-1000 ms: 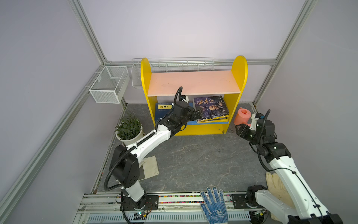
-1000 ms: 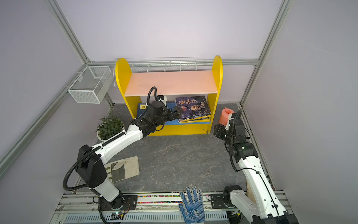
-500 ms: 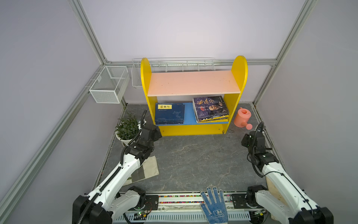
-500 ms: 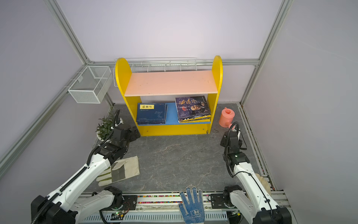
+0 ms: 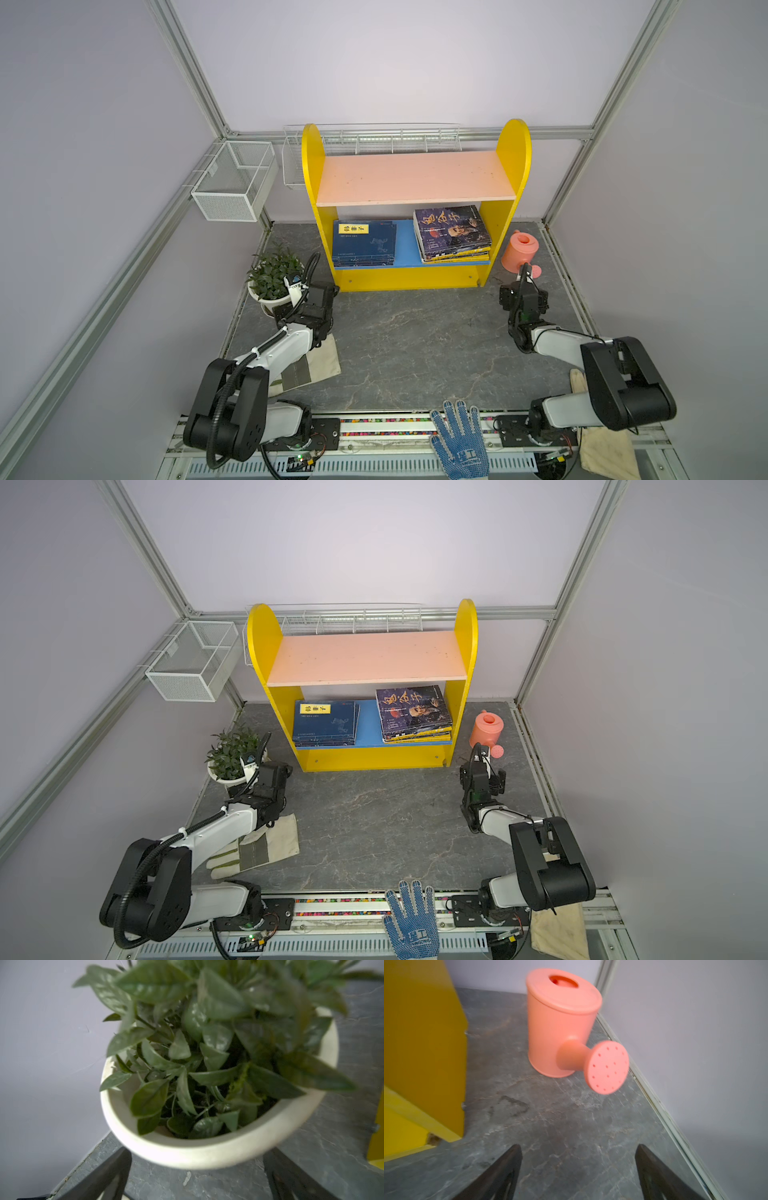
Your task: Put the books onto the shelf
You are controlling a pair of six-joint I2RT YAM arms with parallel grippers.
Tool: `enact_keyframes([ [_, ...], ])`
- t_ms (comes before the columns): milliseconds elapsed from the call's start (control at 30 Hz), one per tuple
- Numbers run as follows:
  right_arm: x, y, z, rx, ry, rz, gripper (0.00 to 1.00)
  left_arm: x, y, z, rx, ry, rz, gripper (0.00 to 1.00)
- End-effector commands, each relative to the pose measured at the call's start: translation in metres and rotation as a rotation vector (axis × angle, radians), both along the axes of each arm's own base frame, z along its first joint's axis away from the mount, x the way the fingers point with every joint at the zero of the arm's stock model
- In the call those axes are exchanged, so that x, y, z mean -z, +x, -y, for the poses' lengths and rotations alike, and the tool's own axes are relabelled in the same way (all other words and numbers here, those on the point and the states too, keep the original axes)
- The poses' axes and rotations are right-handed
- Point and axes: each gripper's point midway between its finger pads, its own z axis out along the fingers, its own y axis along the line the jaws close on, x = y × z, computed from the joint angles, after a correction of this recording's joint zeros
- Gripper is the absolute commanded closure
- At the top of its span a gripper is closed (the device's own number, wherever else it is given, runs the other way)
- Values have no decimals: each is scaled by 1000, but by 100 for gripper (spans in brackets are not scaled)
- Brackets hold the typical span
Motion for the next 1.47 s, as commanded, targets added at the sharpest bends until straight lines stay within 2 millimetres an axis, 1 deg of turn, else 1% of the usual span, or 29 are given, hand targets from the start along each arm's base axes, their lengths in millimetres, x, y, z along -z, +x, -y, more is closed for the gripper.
enact_keyframes([
  [0, 6, 4, -5, -162, 79, 126, 12, -21, 31, 11, 62, 7, 106, 1],
  [33, 4, 9, 2, -162, 117, 160, 12, -22, 39, 14, 91, 11, 116, 1],
  [67, 6, 12, 1, -191, 151, 137, 12, -22, 45, 16, 113, 6, 127, 1],
  [100, 10, 14, -4, -228, 178, 73, 12, -22, 50, 17, 128, -1, 131, 1],
  [133, 12, 17, -10, -267, 178, 63, 12, -22, 55, 17, 141, -12, 139, 1],
  [167, 9, 18, -14, -290, 174, 89, 12, -22, 59, 18, 153, -25, 149, 1],
  [233, 11, 17, -15, -293, 178, 62, 12, -18, 70, 15, 193, -75, 166, 1],
  [300, 10, 18, -16, -296, 174, 76, 12, -12, 73, 7, 215, -140, 160, 1],
  [333, 10, 18, -16, -295, 174, 73, 12, -13, 72, 3, 236, -155, 180, 1],
  [367, 11, 18, -15, -293, 177, 63, 12, -19, 71, 1, 247, -149, 220, 1],
  [400, 11, 18, -15, -294, 176, 66, 12, -17, 68, 1, 278, -153, 240, 1],
  [433, 10, 18, -15, -294, 174, 72, 12, -7, 66, 7, 347, -182, 288, 1],
  [467, 10, 18, -16, -294, 175, 69, 12, -7, 66, 14, 419, -151, 370, 1],
  [500, 11, 18, -16, -294, 176, 64, 12, -4, 64, 13, 414, -149, 368, 1],
  [533, 11, 18, -16, -294, 175, 67, 12, -2, 62, 9, 374, -192, 303, 1],
  [600, 11, 18, -15, -293, 176, 64, 12, -8, 65, 9, 397, -155, 389, 1],
  [667, 11, 18, -16, -293, 176, 66, 12, -2, 65, 9, 381, -197, 306, 1],
  [767, 11, 18, -16, -293, 172, 64, 12, -6, 64, 8, 393, -161, 378, 1],
  [867, 11, 18, -16, -293, 172, 64, 12, -3, 65, 7, 370, -192, 315, 1],
  [967, 11, 18, -16, -294, 171, 62, 12, -6, 64, 8, 388, -161, 379, 1],
  [1067, 12, 19, -17, -294, 163, 55, 12, -3, 64, 8, 378, -179, 332, 1],
  [1167, 12, 20, -17, -295, 161, 53, 12, -5, 65, 8, 386, -165, 370, 1],
  [1433, 12, 19, -17, -302, 171, 55, 12, -5, 65, 8, 385, -167, 368, 1],
])
